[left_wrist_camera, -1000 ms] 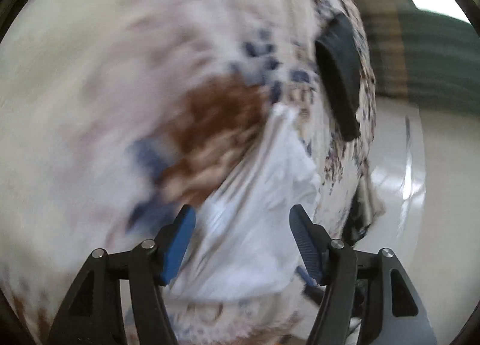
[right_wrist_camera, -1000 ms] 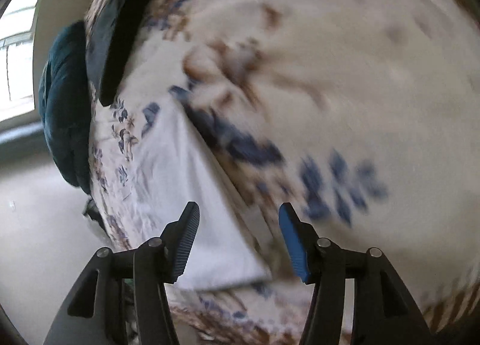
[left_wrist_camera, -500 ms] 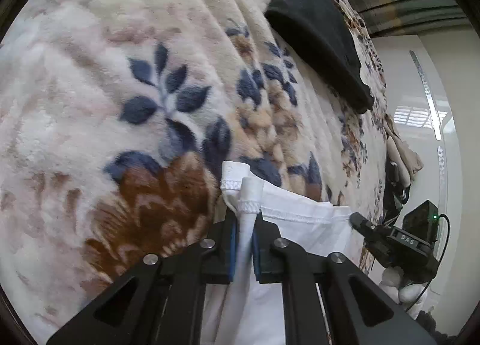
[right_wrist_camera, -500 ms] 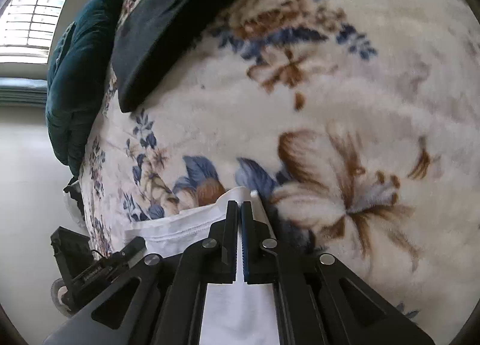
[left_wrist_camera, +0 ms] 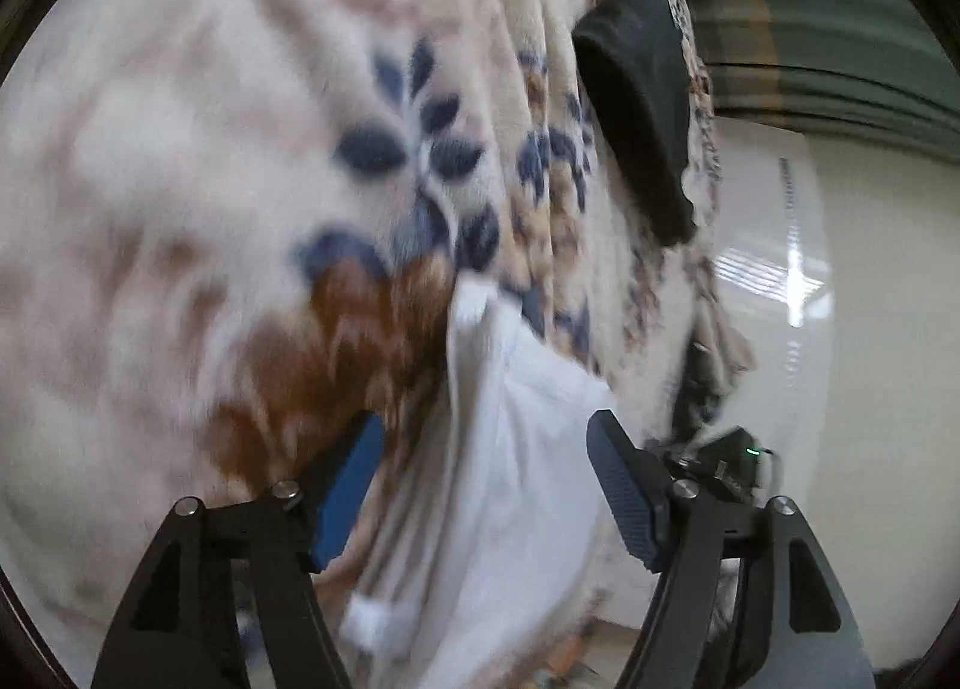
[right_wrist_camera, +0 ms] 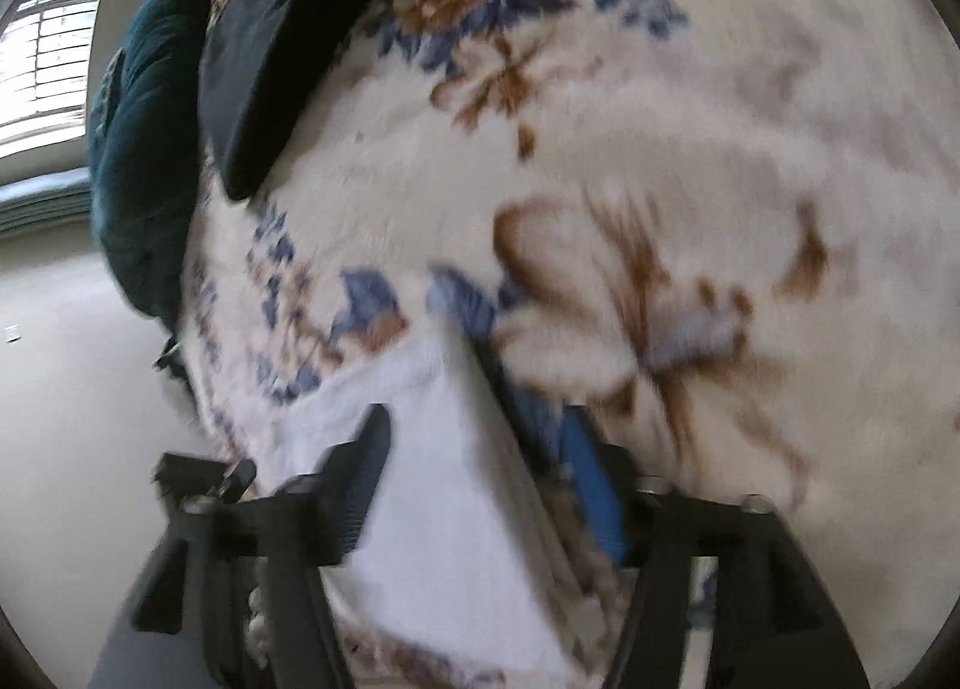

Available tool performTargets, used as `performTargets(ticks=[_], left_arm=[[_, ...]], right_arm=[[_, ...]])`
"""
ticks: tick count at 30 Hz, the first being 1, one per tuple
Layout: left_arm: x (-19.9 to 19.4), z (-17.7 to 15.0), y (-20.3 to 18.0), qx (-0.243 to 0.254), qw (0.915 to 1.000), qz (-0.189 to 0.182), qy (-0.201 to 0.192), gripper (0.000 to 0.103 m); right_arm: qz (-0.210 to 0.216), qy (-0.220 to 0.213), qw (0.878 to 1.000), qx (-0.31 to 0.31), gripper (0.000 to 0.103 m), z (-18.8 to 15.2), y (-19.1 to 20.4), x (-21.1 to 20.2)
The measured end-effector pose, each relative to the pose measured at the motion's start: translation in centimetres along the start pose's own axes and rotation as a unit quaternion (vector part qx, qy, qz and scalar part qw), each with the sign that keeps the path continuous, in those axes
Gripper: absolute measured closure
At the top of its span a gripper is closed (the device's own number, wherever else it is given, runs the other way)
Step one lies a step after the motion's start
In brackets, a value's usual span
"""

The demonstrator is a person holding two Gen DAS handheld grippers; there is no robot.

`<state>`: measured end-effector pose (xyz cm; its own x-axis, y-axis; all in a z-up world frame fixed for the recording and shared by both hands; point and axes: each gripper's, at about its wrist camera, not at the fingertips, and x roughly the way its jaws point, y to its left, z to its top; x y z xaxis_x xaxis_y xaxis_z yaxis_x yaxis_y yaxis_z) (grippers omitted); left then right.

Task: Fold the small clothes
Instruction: 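Lift the folded shirt with both grippers and lay it onto the black garment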

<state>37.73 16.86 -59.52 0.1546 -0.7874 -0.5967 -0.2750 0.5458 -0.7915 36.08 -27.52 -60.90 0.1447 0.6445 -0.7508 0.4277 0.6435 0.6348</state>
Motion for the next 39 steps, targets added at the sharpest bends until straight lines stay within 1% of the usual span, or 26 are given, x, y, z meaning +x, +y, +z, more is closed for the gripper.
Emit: performTargets(ticks=[4, 5, 7, 9, 11, 13, 14, 15, 16, 17, 18, 20, 22, 25, 28, 31, 32, 33, 35, 36, 37, 38, 39], left_arm=[[1.6, -2.0, 1.2, 0.003, 0.9992, -0.006, 0.040, 0.035], [2.3, -2.4, 1.2, 0.006, 0.9987, -0.012, 0.049, 0.035], [3.3, -2.9, 0.9, 0.014, 0.9981, -0.010, 0.058, 0.035], [4.2, -3.1, 0.2, 0.026, 0.9976, -0.001, 0.064, 0.035], [4.7, -3.2, -0.4, 0.034, 0.9977, 0.008, 0.059, 0.035], [4.9, -3.4, -0.9, 0.042, 0.9977, 0.016, 0.052, 0.037], [4.8, -3.6, -1.2, 0.046, 0.9978, 0.018, 0.045, 0.040], [4.7, -3.7, -1.3, 0.049, 0.9977, 0.021, 0.042, 0.059], [4.7, -3.9, -1.6, 0.056, 0.9969, 0.039, 0.040, 0.071], [4.8, -4.0, -1.7, 0.060, 0.9963, 0.045, 0.042, 0.085], [4.8, -4.1, -1.8, 0.058, 0.9966, 0.044, 0.039, 0.086], [4.6, -4.4, -2.4, 0.052, 0.9970, 0.049, 0.030, 0.087], [4.3, -4.5, -3.5, 0.058, 0.9966, 0.054, 0.024, 0.087], [3.8, -4.2, -5.0, 0.067, 0.9964, 0.049, 0.018, 0.088], [3.1, -2.8, -7.9, 0.082, 0.9958, 0.038, 0.011, 0.088], [2.8, -0.5, -10.7, 0.097, 0.9950, 0.025, 0.002, 0.088], [2.9, 1.1, -12.4, 0.107, 0.9940, 0.022, -0.003, 0.088], [2.8, 2.0, -13.0, 0.112, 0.9935, 0.020, -0.006, 0.088], [3.5, 5.3, -15.8, 0.123, 0.9922, 0.011, -0.015, 0.088], [3.7, 6.7, -16.7, 0.128, 0.9915, 0.010, -0.020, 0.088], [4.4, 9.1, -18.3, 0.134, 0.9906, 0.008, -0.027, 0.088], [4.7, 10.5, -19.2, 0.139, 0.9897, 0.008, -0.031, 0.088], [5.4, 12.7, -20.3, 0.145, 0.9885, 0.008, -0.039, 0.088]], right_arm=[[0.017, 0.069, 0.997, -0.020, 0.037, -1.9, -1.2, 2.2], [0.031, 0.099, 0.994, -0.024, 0.037, -2.6, -1.7, 3.6], [0.042, 0.122, 0.991, -0.027, 0.037, -3.2, -2.2, 5.1], [0.062, 0.131, 0.989, -0.029, 0.036, -3.7, -2.1, 6.5], [0.085, 0.133, 0.987, -0.028, 0.035, -3.9, -2.0, 7.2], [0.093, 0.136, 0.986, -0.030, 0.035, -4.0, -1.6, 7.7], [0.096, 0.137, 0.985, -0.036, 0.037, -4.1, -1.3, 7.9], [0.093, 0.137, 0.985, -0.044, 0.048, -4.3, -1.0, 7.9], [0.086, 0.138, 0.985, -0.053, 0.056, -4.5, -0.7, 8.0], [0.084, 0.139, 0.985, -0.057, 0.071, -4.5, -0.4, 8.2], [0.083, 0.140, 0.985, -0.060, 0.080, -4.6, -0.2, 8.2], [0.085, 0.136, 0.985, -0.062, 0.084, -4.7, 0.2, 8.1], [0.083, 0.132, 0.985, -0.071, 0.086, -4.7, 0.8, 7.4], [0.090, 0.123, 0.986, -0.074, 0.087, -4.3, 2.0, 6.0], [0.094, 0.106, 0.986, -0.083, 0.087, -3.0, 4.1, 4.0], [0.100, 0.084, 0.987, -0.098, 0.087, -0.3, 6.6, 1.7], [0.101, 0.077, 0.987, -0.102, 0.087, 0.7, 7.3, 0.9], [0.100, 0.069, 0.987, -0.110, 0.087, 2.0, 8.4, 0.2], [0.097, 0.050, 0.986, -0.125, 0.087, 5.0, 10.5, -1.1], [0.096, 0.041, 0.986, -0.131, 0.087, 6.7, 11.4, -1.6], [0.094, 0.032, 0.986, -0.137, 0.087, 8.5, 12.4, -2.0], [0.089, 0.019, 0.985, -0.148, 0.087, 11.1, 13.8, -2.6], [0.087, 0.013, 0.984, -0.154, 0.087, 12.6, 14.5, -2.8]])
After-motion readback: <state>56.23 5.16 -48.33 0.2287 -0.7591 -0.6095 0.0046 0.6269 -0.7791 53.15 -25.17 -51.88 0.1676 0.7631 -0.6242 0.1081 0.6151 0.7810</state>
